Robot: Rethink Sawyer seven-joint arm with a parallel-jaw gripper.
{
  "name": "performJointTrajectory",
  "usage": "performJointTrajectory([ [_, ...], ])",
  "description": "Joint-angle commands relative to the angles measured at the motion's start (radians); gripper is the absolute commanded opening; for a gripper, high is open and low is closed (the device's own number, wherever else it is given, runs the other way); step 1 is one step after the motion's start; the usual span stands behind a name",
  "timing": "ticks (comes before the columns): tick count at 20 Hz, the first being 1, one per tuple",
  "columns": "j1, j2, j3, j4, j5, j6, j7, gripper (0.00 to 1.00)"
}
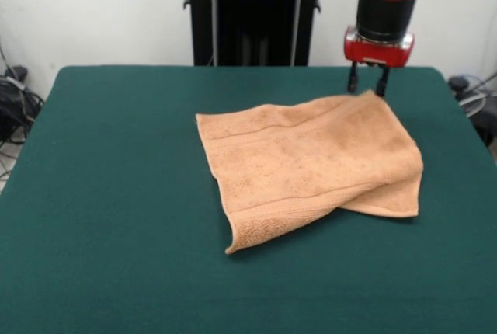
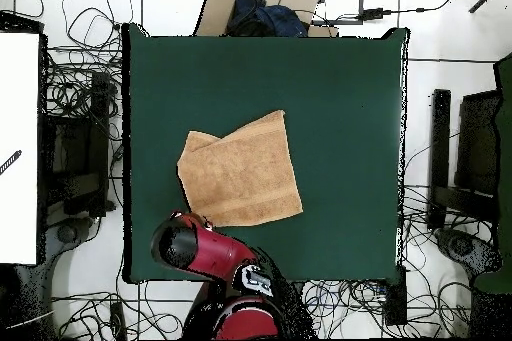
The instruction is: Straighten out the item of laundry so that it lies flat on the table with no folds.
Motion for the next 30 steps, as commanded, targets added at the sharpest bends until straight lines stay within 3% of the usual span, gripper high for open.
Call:
performJointTrajectory([
  [1, 0.002, 0.023, 0.049, 0.009, 0.068, -0.029, 0.297, 1.00],
  [15, -0.007, 0.039, 0.054, -0.027, 0.067, -0.043, 0.300, 1.00],
  [21, 0.001, 0.063, 0.013, -0.154, 0.045, 0.084, 0.183, 1.00],
  [24, -0.010, 0.065, 0.014, -0.175, 0.033, 0.088, 0.169, 1.00],
  [30, 0.025, 0.044, -0.042, -0.221, 0.050, 0.224, 0.189, 1.00],
])
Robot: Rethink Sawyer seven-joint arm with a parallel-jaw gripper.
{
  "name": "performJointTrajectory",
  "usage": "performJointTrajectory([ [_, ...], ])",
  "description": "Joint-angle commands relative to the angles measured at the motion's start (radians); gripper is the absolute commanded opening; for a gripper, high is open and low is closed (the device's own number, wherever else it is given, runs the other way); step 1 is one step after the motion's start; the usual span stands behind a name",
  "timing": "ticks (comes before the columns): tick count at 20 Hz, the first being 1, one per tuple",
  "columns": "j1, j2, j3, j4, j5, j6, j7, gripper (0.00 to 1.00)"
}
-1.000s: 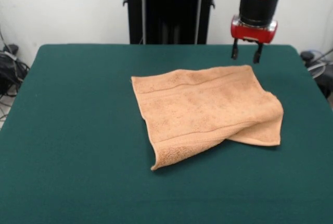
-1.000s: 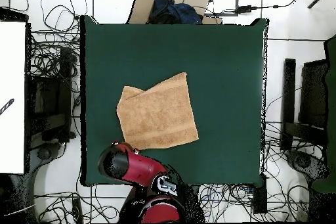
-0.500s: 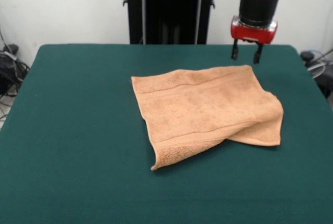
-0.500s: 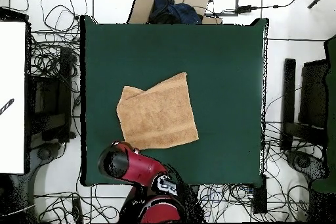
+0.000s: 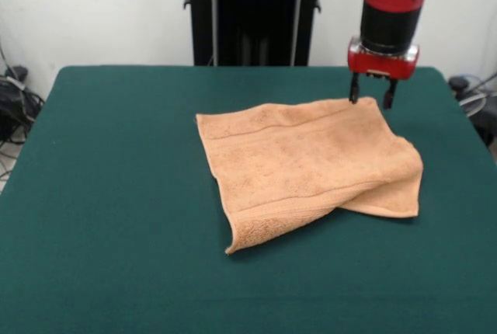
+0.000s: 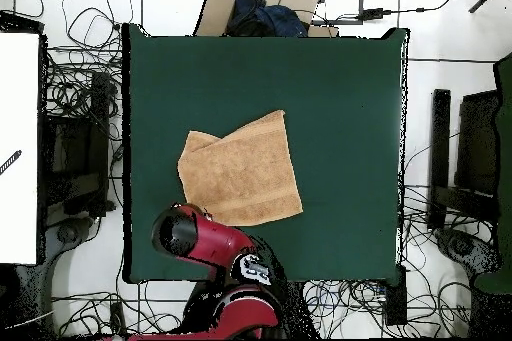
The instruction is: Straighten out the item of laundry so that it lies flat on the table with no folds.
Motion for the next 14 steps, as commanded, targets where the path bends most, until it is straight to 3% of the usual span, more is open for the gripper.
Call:
performJointTrajectory([
  [1, 0.016, 0.010, -0.032, -0.140, 0.051, 0.175, 0.182, 1.00],
  [8, 0.008, -0.011, -0.018, -0.122, 0.023, 0.176, 0.185, 1.00],
  [14, 0.068, -0.064, -0.113, -0.220, -0.012, 0.394, 0.183, 1.00],
])
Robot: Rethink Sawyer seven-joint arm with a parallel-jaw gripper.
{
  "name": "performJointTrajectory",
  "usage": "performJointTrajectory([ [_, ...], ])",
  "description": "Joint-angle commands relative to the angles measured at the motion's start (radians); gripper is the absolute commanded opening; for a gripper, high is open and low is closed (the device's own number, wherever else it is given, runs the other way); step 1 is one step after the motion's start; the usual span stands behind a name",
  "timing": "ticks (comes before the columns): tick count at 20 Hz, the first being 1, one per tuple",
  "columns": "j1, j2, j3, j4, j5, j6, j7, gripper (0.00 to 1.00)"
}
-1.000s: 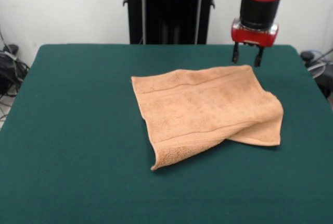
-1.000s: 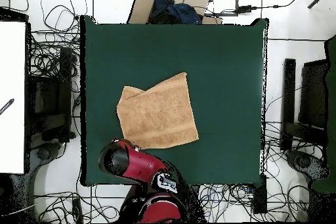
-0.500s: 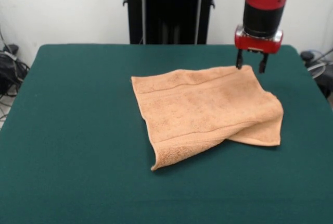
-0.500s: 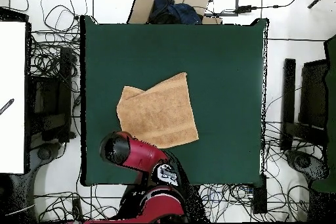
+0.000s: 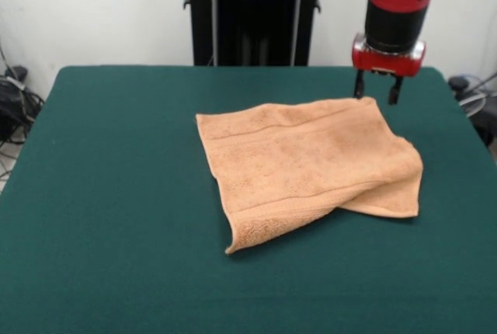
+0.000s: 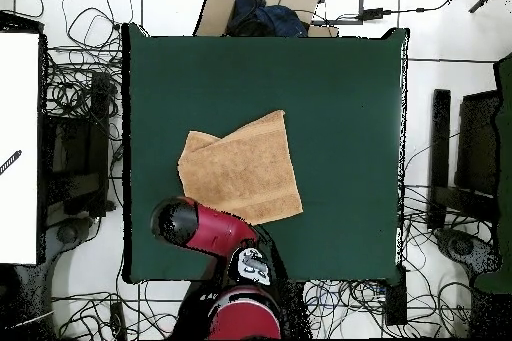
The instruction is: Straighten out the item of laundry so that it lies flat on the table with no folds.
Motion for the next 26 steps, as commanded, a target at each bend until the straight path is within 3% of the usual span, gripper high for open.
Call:
performJointTrajectory([
  [1, 0.042, -0.048, -0.076, -0.170, -0.017, 0.255, 0.177, 1.00],
  [12, 0.045, -0.065, -0.093, -0.235, -0.045, 0.345, 0.160, 1.00],
  [17, 0.028, -0.012, -0.067, -0.279, -0.031, 0.319, 0.151, 1.00],
  [26, 0.022, 0.010, -0.061, -0.302, -0.028, 0.321, 0.155, 1.00],
])
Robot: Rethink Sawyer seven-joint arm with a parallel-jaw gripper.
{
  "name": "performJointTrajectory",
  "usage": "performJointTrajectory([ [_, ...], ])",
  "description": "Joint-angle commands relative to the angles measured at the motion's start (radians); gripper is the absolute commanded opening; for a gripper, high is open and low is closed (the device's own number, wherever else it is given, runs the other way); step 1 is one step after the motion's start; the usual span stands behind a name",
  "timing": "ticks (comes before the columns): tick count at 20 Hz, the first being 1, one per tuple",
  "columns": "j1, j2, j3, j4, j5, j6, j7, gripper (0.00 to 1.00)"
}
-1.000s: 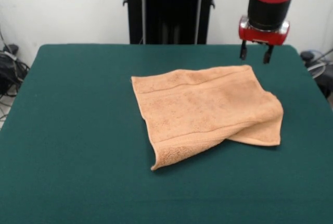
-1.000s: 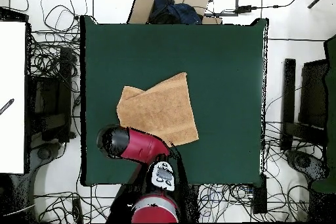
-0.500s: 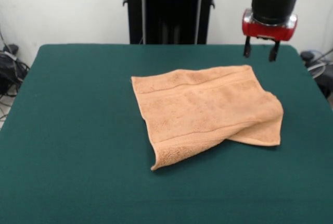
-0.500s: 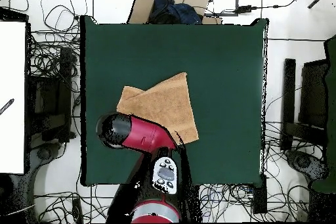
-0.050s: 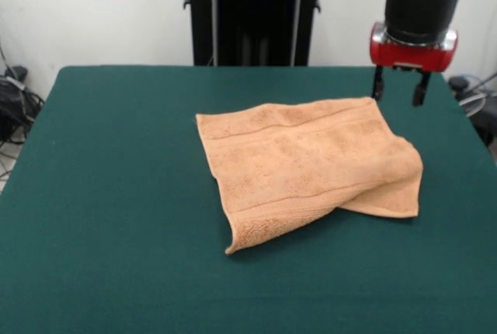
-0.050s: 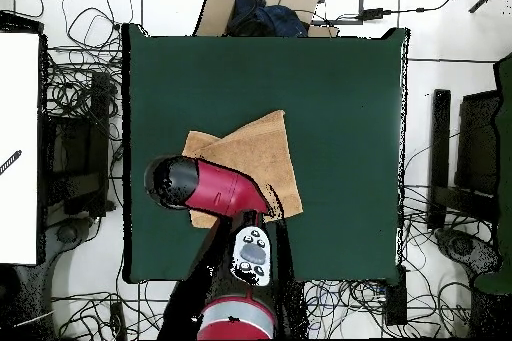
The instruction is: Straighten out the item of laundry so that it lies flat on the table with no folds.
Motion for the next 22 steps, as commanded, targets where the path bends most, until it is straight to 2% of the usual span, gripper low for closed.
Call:
performJointTrajectory([
  [1, -0.017, 0.062, 0.025, -0.054, -0.024, 0.031, 0.155, 1.00],
  [14, -0.036, 0.123, 0.052, -0.089, -0.027, -0.004, 0.127, 1.00],
  [22, -0.030, 0.128, 0.046, -0.090, -0.027, -0.011, 0.135, 1.00],
])
